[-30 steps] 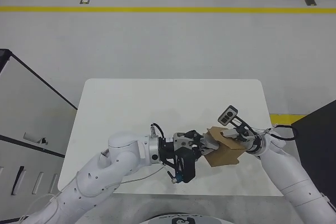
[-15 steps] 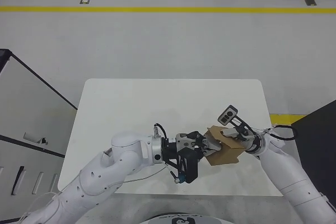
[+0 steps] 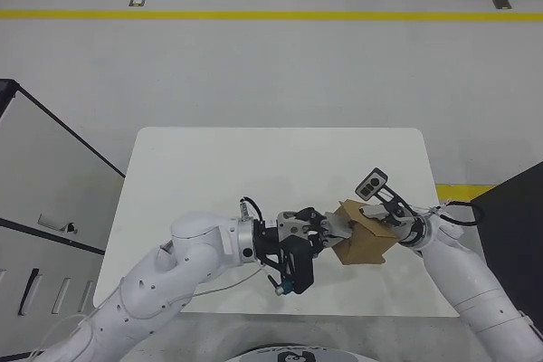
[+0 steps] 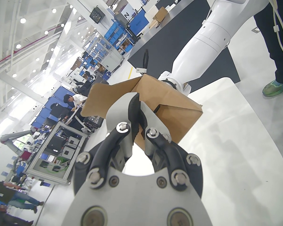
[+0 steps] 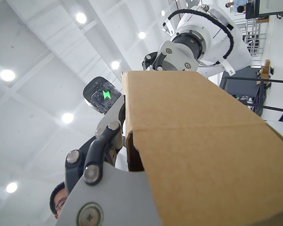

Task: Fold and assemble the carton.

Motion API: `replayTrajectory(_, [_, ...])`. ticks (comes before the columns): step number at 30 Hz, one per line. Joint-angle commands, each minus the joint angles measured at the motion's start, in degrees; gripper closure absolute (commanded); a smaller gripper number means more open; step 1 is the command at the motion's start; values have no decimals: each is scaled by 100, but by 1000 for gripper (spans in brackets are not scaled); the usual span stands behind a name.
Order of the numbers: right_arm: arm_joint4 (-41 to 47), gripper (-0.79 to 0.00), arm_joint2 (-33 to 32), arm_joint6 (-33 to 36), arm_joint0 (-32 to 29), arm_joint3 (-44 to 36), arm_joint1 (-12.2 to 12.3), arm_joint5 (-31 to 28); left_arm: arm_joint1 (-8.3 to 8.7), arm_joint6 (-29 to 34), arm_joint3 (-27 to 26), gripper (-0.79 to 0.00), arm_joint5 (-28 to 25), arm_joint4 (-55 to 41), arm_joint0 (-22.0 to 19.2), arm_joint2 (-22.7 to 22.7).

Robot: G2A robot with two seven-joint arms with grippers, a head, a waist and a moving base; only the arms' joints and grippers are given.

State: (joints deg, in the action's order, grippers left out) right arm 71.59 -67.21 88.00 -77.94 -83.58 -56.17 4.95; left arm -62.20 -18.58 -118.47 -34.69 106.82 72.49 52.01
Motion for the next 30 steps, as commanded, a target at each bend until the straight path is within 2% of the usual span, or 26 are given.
replayTrajectory(1, [-14,0,0,0,6,6,2,-11,7,3,-18,0,8,2,12,37])
replayTrajectory(10, [-47,0,-13,0,20,49,9,-73,61,36,-227,0,93,15,150,332])
replayTrajectory(19, [-269,0,-66,0,26,140,30,-175,161,101,-838,0,153,143,430,872])
replayTrajectory(24, [-536,0,-104,0,18,151,48,-258,175,176,-1119,0,-70,385,363,783])
replayTrajectory(30, [-814,0,-177,-3,-18,122,60,-328,125,728,-1061,0,-136,575,182,473])
